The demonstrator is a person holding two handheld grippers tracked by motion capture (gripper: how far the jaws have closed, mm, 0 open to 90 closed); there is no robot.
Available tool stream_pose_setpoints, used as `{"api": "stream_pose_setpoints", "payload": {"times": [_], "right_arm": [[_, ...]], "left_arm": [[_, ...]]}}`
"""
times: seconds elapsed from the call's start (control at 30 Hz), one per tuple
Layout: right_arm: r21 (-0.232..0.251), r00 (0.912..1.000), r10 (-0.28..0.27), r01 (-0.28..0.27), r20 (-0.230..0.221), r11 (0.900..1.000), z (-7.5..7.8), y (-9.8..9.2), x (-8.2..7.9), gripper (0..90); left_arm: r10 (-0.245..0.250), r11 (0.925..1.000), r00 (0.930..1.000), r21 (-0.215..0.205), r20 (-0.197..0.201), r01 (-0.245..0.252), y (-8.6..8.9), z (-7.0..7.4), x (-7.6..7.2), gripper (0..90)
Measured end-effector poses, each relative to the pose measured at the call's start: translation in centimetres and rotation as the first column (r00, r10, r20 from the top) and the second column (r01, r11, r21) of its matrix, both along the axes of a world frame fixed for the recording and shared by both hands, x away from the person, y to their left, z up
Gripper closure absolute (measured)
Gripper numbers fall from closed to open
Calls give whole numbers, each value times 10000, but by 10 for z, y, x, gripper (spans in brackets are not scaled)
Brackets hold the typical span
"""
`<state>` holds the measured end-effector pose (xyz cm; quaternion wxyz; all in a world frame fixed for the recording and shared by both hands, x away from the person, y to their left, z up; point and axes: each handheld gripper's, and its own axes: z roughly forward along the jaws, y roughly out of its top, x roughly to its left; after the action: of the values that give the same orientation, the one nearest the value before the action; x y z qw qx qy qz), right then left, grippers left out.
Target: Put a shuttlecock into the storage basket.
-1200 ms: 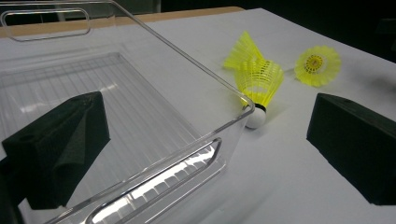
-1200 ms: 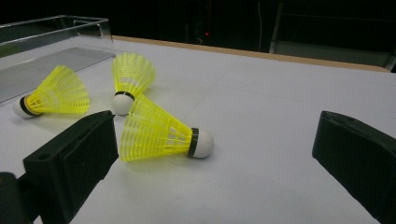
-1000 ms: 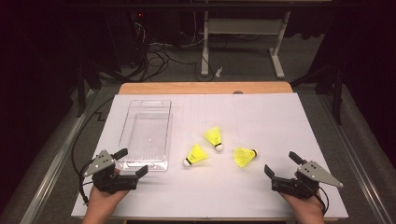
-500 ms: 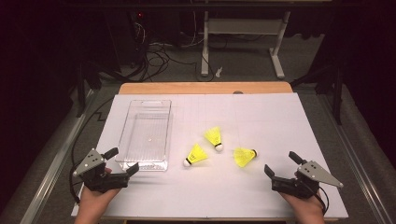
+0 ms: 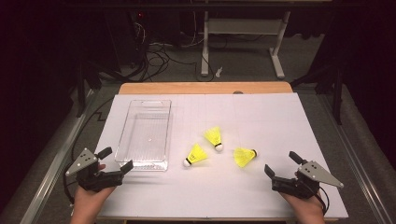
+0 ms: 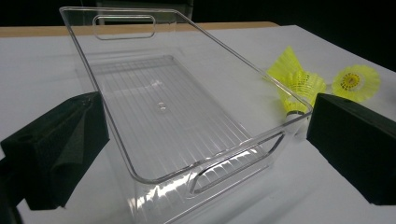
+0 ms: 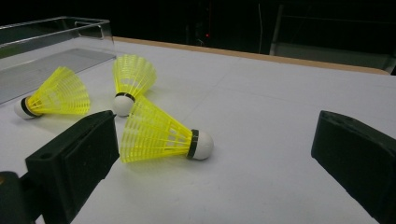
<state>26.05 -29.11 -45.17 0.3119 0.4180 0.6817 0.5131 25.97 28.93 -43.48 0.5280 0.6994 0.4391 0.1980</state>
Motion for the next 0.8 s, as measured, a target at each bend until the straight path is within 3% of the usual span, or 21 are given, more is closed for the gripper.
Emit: {"api": "stream_pose_setpoints", "payload": {"times": [0.13, 0.2, 0.8], "right_arm": [[-8, 10000, 6, -6, 6, 10000, 0, 0, 0, 15], [12, 10000, 10, -10, 22, 10000, 0, 0, 0, 14], [-2, 10000, 22, -22, 30, 10000, 0, 0, 0, 16]], "left_arm": [[34, 10000, 10000, -30, 3, -34, 2, 0, -1, 3], [-25, 9999, 10000, 149, -44, 26, 1, 0, -1, 3], [-210, 9952, 9906, 919, -1349, 336, -3, -7, -1, 2]]}}
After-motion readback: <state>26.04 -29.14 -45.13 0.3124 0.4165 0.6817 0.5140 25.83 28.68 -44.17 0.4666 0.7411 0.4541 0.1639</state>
